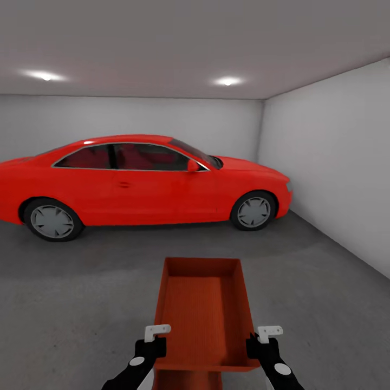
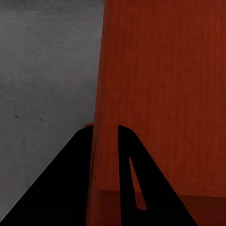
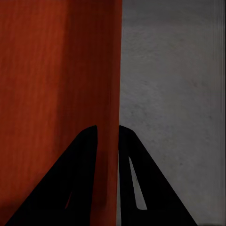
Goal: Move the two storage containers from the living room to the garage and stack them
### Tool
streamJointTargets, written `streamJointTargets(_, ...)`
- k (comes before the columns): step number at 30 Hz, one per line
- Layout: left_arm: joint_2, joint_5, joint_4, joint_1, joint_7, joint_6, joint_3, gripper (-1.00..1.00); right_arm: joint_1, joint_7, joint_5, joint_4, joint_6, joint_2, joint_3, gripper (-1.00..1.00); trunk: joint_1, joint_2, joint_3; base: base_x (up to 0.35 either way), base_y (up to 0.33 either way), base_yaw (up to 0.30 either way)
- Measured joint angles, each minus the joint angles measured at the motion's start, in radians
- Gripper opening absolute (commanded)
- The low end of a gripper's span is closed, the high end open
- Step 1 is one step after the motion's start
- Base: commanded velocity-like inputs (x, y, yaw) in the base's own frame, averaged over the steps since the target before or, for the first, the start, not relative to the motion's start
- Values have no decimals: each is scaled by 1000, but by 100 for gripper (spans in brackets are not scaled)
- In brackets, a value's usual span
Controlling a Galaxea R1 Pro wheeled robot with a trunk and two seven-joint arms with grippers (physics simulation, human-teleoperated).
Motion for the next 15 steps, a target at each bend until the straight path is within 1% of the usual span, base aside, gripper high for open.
streamJointTargets(8,0,0,0,0,0,0,0,-100,0,0,1,0,0,0,0,-100,0,0,0,0,12,-14)
streamJointTargets(12,0,0,-1,0,1,1,-1,-100,0,0,2,1,0,1,-1,-100,0,0,0,-5,213,0)
streamJointTargets(15,0,0,0,0,1,0,0,-100,0,0,1,1,0,0,0,-100,0,0,0,-5,76,0)
